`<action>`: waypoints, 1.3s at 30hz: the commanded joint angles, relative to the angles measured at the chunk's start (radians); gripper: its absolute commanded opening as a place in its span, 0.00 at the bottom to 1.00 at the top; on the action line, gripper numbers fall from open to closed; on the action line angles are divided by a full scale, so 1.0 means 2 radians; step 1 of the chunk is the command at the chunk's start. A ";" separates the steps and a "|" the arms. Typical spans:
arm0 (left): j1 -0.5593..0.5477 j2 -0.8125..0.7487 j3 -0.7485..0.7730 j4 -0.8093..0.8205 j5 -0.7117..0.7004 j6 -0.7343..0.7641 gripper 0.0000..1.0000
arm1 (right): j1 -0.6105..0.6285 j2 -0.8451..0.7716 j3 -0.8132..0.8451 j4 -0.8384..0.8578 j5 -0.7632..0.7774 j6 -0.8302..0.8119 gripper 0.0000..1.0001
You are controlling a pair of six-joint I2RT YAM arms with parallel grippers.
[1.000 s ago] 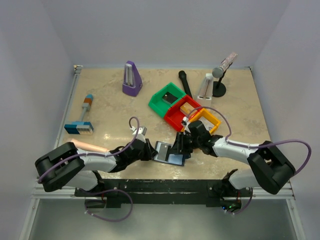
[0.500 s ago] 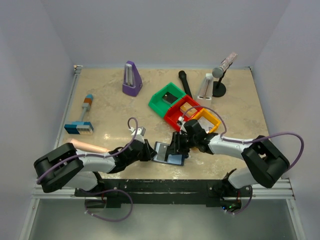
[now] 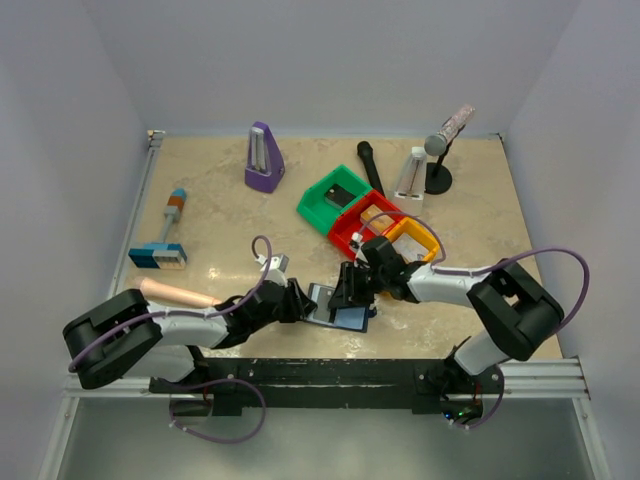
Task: Take the credit cards out of the card holder
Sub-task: Remove the credit card from the card holder.
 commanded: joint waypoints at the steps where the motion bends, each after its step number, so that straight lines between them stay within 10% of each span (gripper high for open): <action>1: 0.003 -0.011 -0.017 -0.040 -0.017 0.006 0.45 | 0.002 0.014 0.008 0.005 0.004 0.004 0.41; 39: 0.016 -0.011 -0.034 -0.059 -0.030 -0.028 0.33 | -0.023 0.013 -0.053 0.171 -0.039 0.079 0.42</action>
